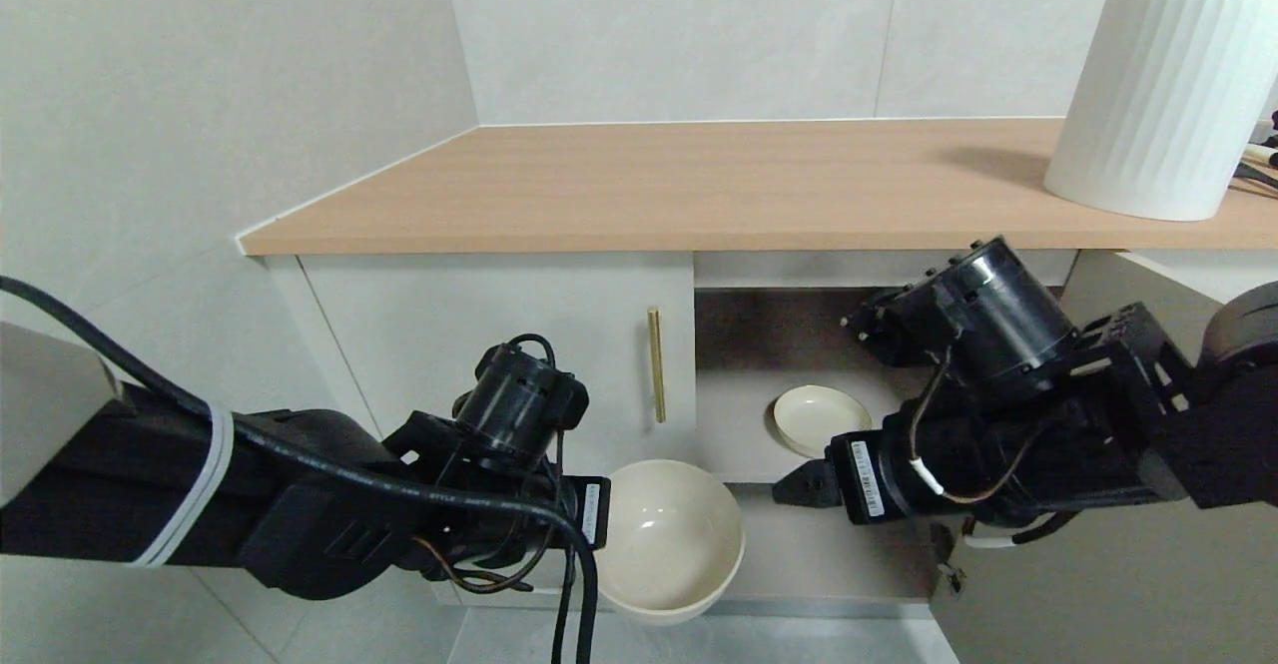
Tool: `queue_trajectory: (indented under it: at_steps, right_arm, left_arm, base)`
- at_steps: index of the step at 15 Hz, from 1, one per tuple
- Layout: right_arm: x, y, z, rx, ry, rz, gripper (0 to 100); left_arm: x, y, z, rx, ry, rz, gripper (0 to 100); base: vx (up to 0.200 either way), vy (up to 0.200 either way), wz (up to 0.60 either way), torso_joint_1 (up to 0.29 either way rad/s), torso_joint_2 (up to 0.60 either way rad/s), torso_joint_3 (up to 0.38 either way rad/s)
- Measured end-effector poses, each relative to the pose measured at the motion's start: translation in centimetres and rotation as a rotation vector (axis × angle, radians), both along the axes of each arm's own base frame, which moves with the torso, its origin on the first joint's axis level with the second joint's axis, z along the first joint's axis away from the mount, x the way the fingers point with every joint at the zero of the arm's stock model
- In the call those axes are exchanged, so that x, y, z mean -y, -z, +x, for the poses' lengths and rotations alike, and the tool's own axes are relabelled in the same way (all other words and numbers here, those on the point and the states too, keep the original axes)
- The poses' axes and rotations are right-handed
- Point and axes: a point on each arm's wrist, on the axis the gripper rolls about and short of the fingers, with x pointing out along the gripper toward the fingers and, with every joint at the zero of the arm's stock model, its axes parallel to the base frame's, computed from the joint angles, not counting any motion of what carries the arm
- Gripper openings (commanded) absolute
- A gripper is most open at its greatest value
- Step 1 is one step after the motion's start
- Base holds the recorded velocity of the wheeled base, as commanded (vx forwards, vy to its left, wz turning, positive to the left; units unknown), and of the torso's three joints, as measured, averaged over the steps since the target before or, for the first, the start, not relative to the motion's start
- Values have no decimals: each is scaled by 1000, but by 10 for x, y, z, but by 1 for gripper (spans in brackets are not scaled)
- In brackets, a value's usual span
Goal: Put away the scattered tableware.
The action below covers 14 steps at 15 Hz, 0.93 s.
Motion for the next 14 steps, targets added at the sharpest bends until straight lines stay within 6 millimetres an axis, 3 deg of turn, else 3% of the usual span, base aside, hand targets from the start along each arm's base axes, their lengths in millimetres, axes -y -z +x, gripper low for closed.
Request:
queue_trajectory:
  at_steps: [6, 12, 13, 14]
  right_arm:
    - [-37, 37, 16, -104, 48, 5, 100]
    - [-50, 60, 28, -119, 70, -11, 100]
    - [-50, 61, 29, -118, 71, -11, 0]
    - [-51, 62, 30, -117, 70, -10, 0]
  left_arm:
    - [6, -5, -13, 44, 68, -3, 0]
    - [5, -2, -18, 65, 102, 7, 0]
    - [5, -2, -18, 66, 102, 7, 0]
    - [5, -2, -19, 65, 103, 7, 0]
  base:
    - [0, 0, 0, 0, 0, 0]
    - [0, 0, 0, 0, 0, 0]
    - [0, 0, 0, 0, 0, 0]
    - [0, 0, 0, 0, 0, 0]
